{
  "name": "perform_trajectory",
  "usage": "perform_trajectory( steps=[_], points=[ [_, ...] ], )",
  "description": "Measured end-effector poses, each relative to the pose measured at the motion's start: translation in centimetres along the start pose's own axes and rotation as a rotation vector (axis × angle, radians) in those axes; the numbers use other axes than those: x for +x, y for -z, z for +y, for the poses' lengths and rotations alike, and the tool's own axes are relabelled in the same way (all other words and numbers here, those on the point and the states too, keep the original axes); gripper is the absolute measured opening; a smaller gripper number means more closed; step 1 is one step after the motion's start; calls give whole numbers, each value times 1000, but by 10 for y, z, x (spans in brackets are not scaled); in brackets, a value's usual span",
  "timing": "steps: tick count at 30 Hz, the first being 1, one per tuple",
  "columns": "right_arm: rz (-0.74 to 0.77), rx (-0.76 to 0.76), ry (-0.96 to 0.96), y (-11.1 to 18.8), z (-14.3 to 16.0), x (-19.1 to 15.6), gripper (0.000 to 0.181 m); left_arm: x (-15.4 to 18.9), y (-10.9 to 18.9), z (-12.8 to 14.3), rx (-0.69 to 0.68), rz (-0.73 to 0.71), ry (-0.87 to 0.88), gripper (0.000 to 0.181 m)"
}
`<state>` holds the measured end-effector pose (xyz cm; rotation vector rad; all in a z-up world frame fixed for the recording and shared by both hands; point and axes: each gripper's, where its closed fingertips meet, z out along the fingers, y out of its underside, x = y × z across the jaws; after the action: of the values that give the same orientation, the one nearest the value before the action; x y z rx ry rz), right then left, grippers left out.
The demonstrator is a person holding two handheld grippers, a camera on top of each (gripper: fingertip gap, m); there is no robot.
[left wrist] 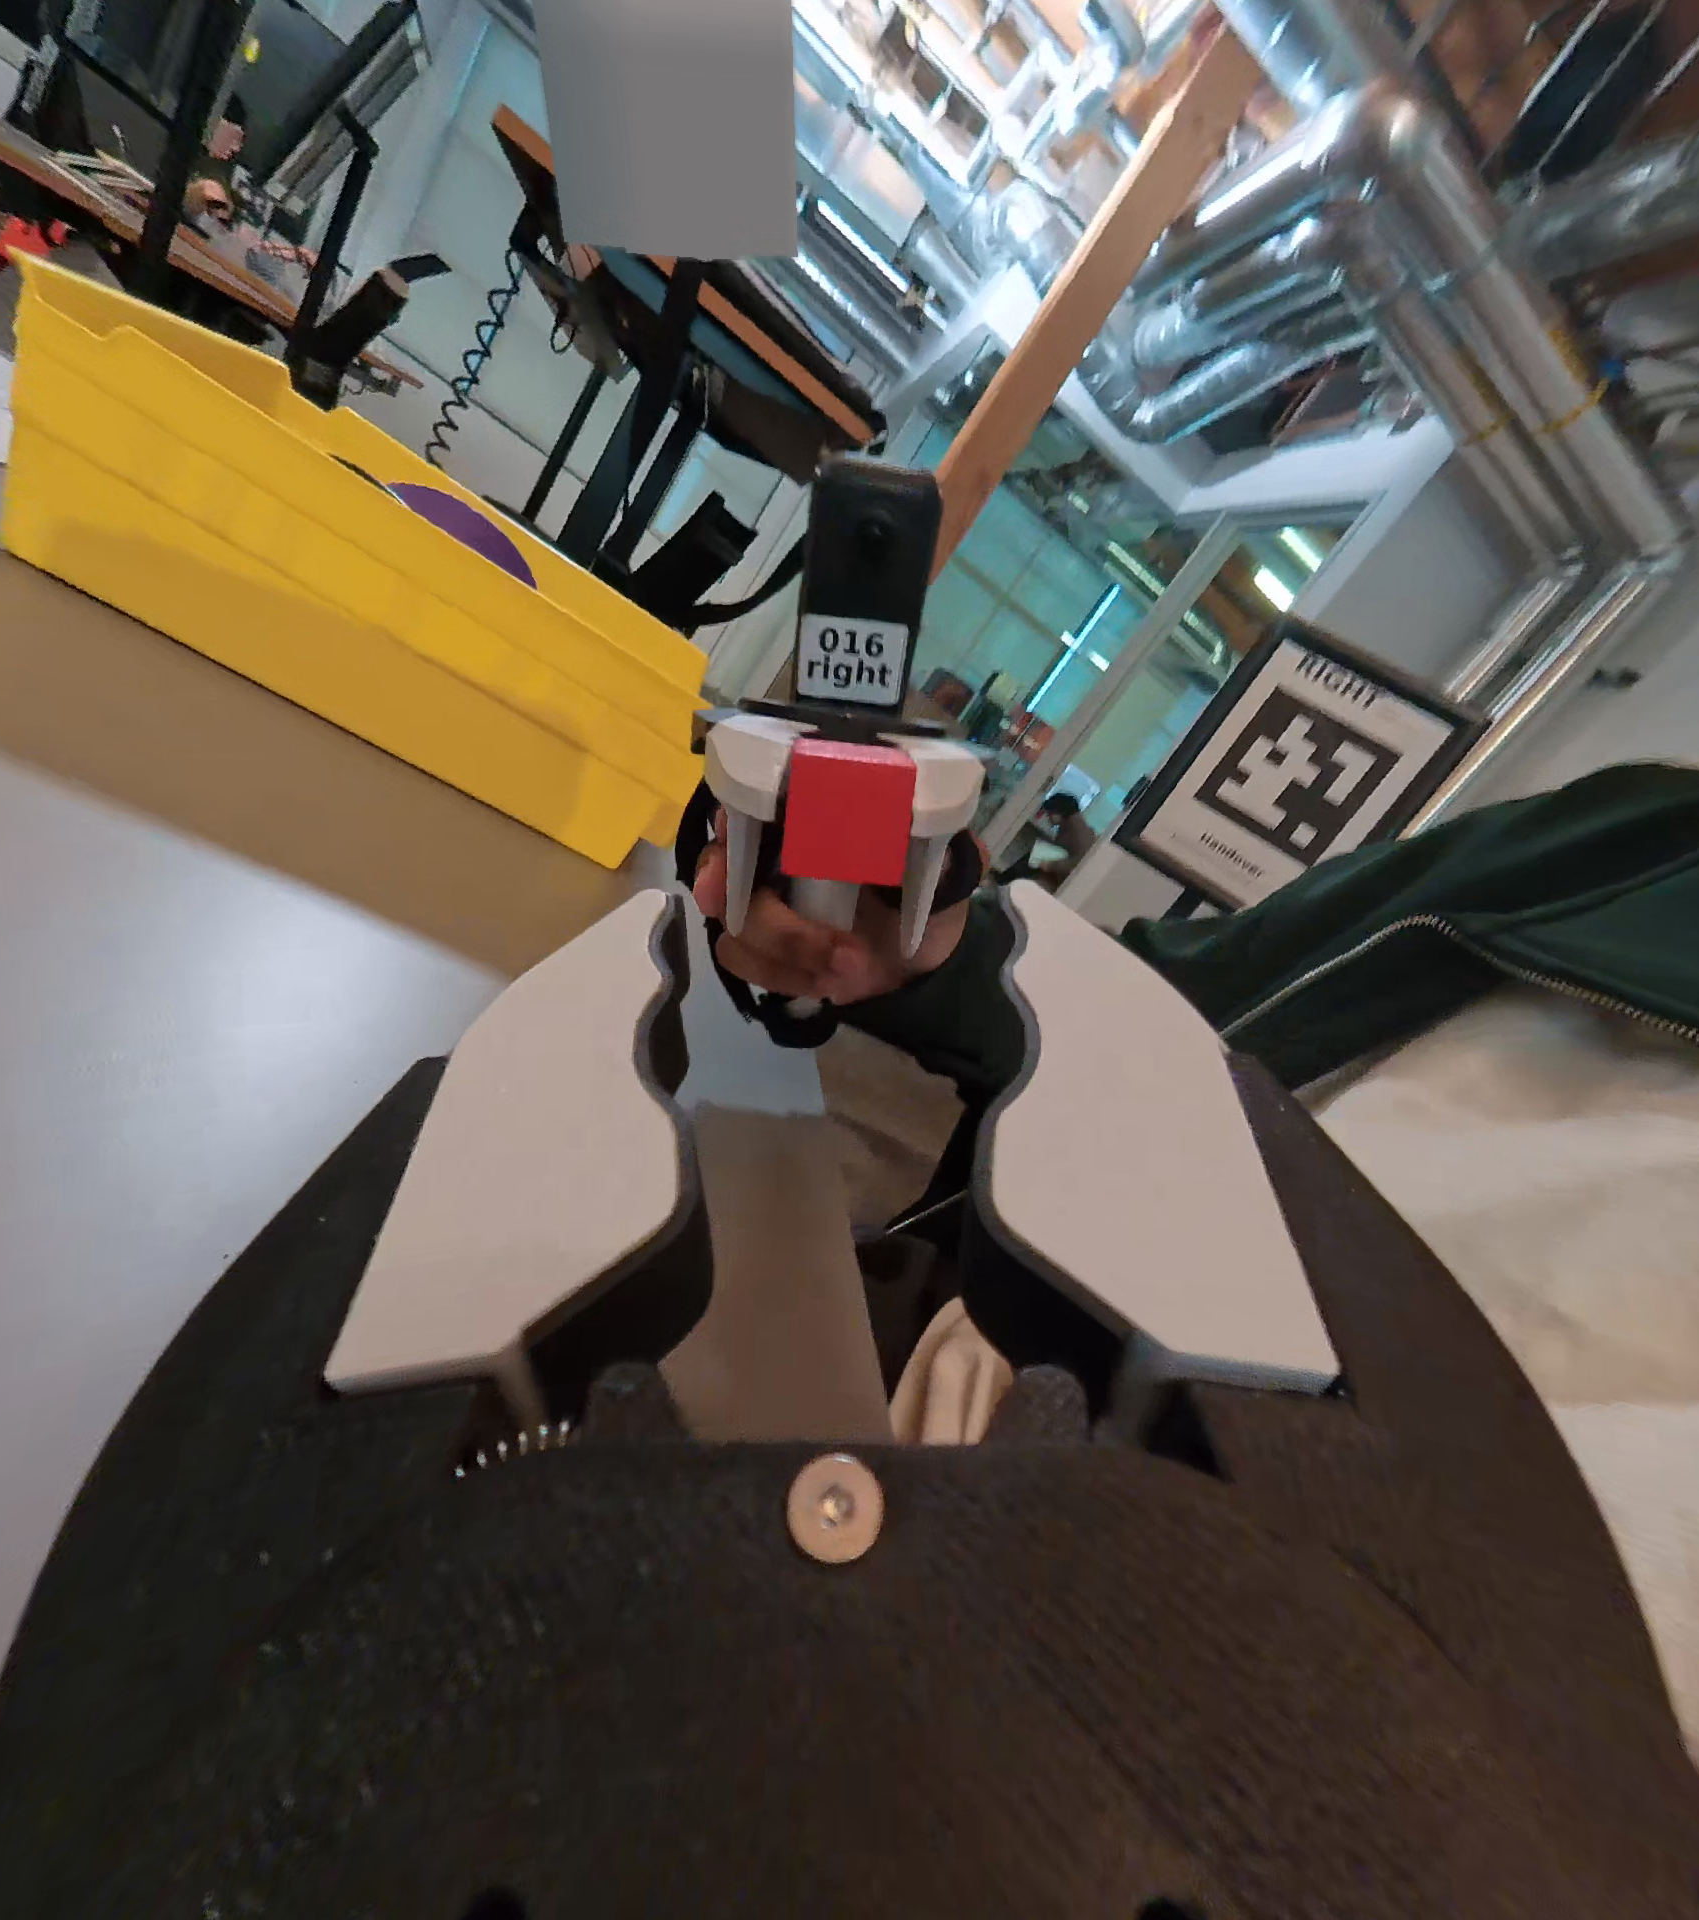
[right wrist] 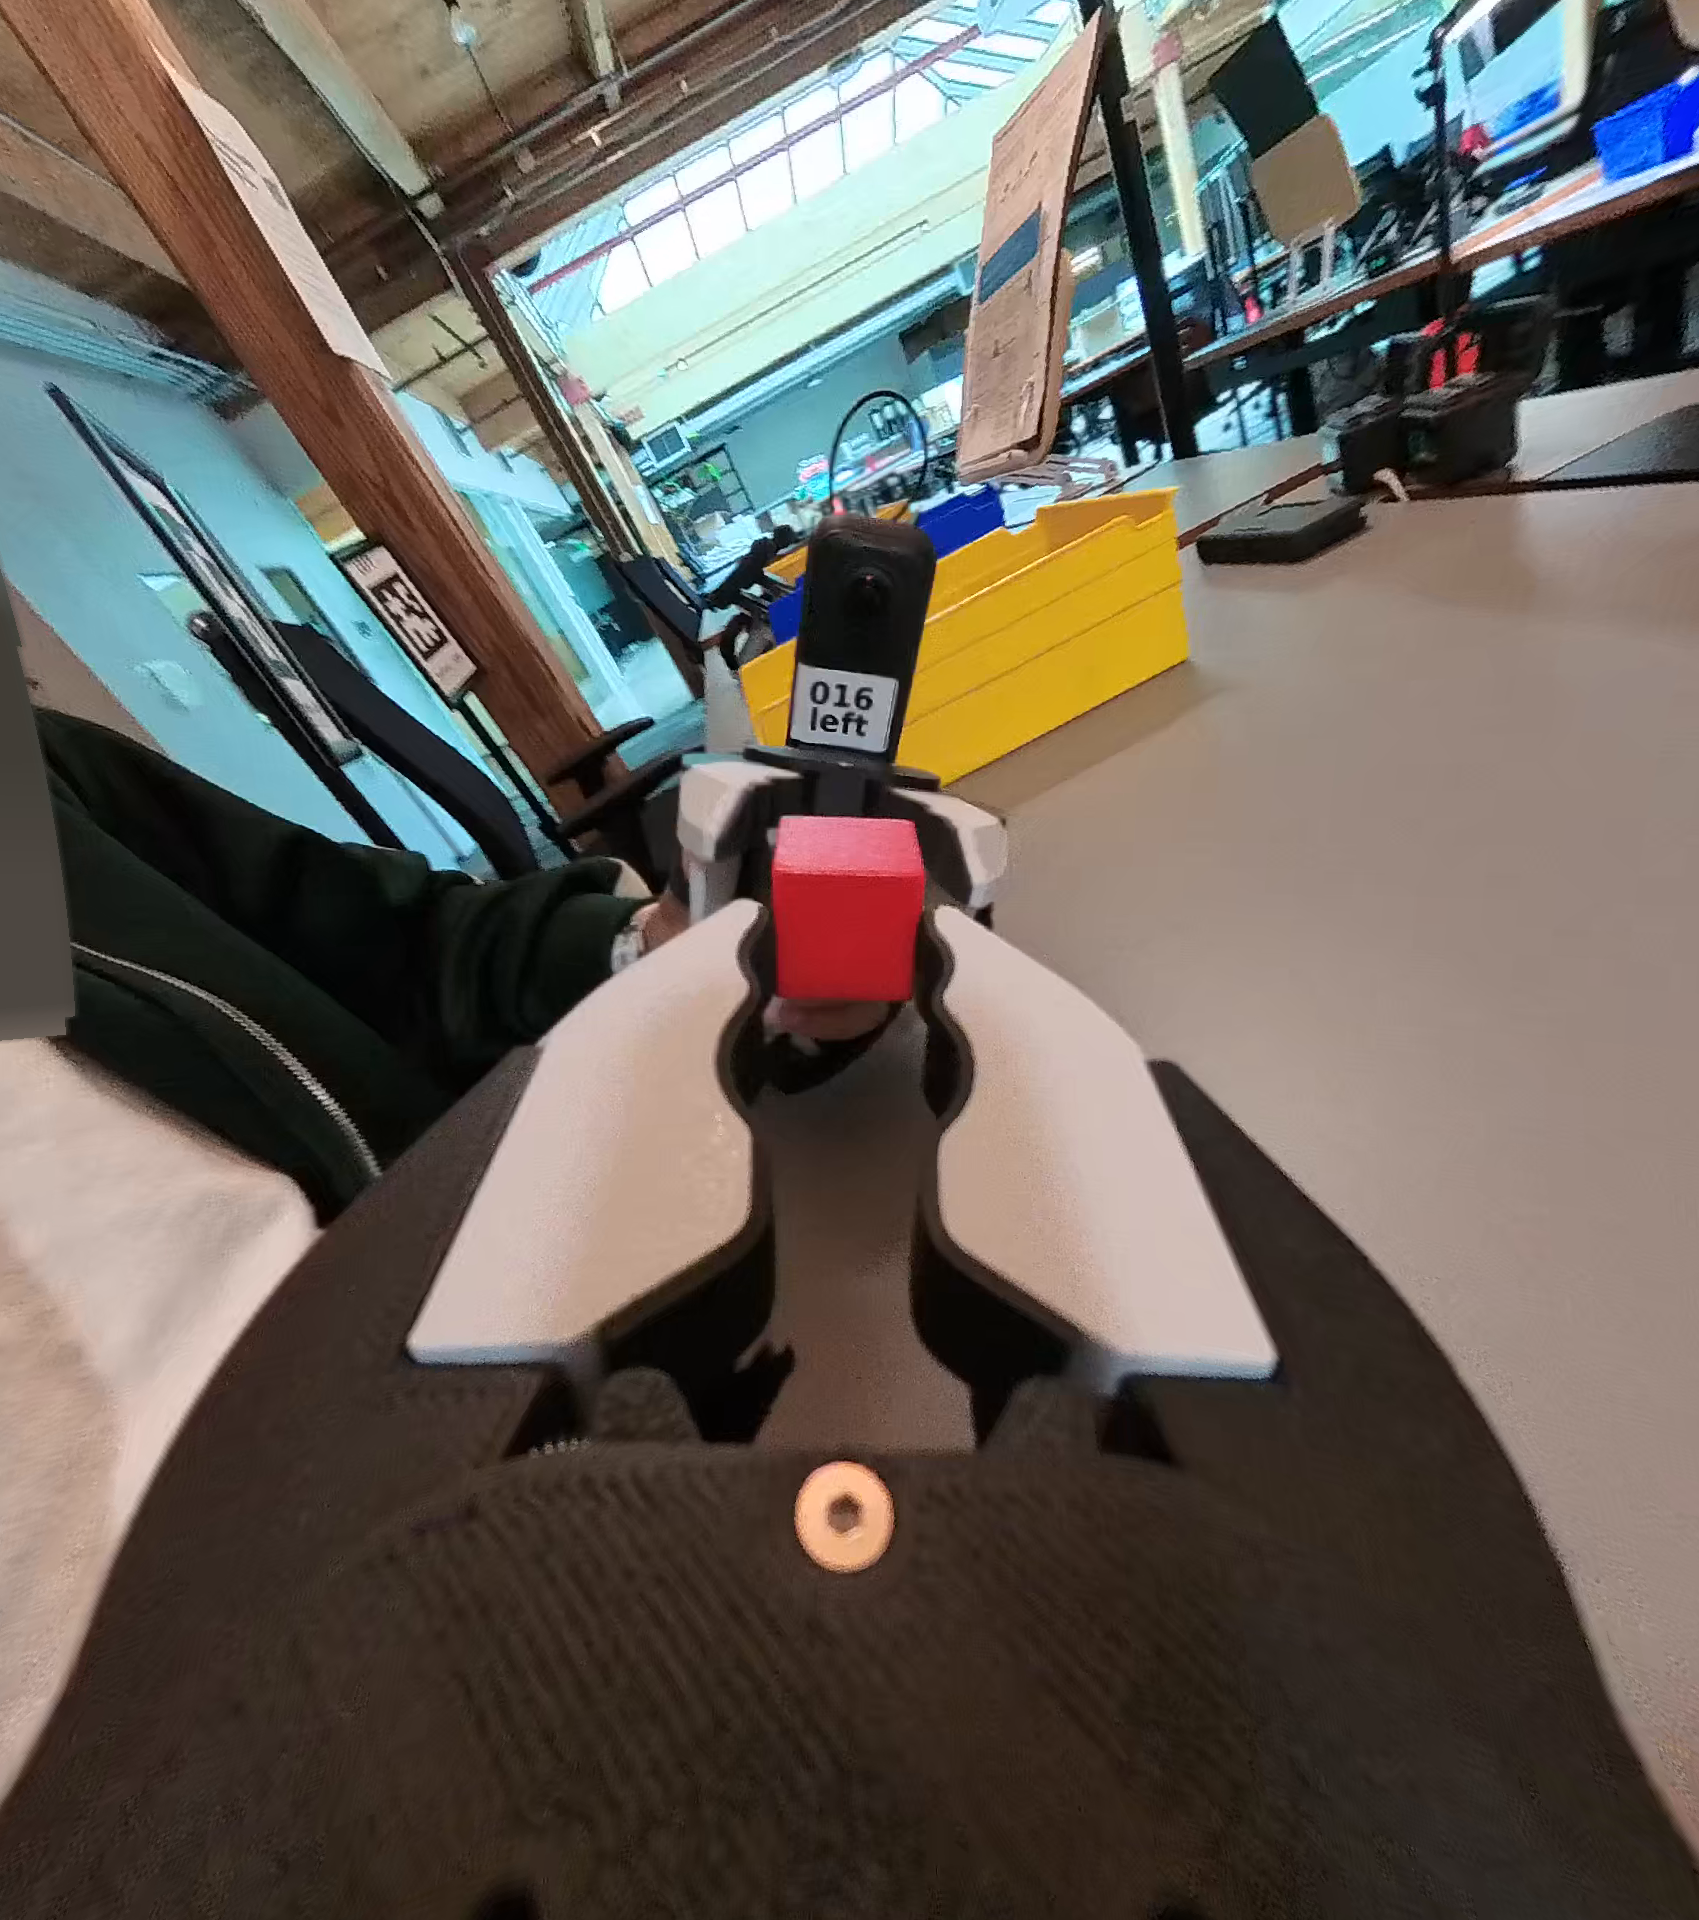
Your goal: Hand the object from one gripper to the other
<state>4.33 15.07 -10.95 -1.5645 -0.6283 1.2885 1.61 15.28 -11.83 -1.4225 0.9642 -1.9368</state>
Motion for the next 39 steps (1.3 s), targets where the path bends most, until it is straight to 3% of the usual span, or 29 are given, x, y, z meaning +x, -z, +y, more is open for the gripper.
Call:
perform_trajectory(
  steps=[6, 27, 33, 39],
  points=[
    [-55, -9, -77, -4, 4, -4, 26, 5, -8, 17, -113, -3, -80, 49],
    [-51, -56, -18, -17, 17, -9, 26, 8, -11, 21, -142, -18, -108, 28],
    [62, 61, 85, -13, 0, 5, 71, 8, -9, 16, -114, -14, -77, 28],
    [119, 127, 298, -8, -14, 1, 88, 6, -7, 14, -94, -5, -27, 28]
  ],
)
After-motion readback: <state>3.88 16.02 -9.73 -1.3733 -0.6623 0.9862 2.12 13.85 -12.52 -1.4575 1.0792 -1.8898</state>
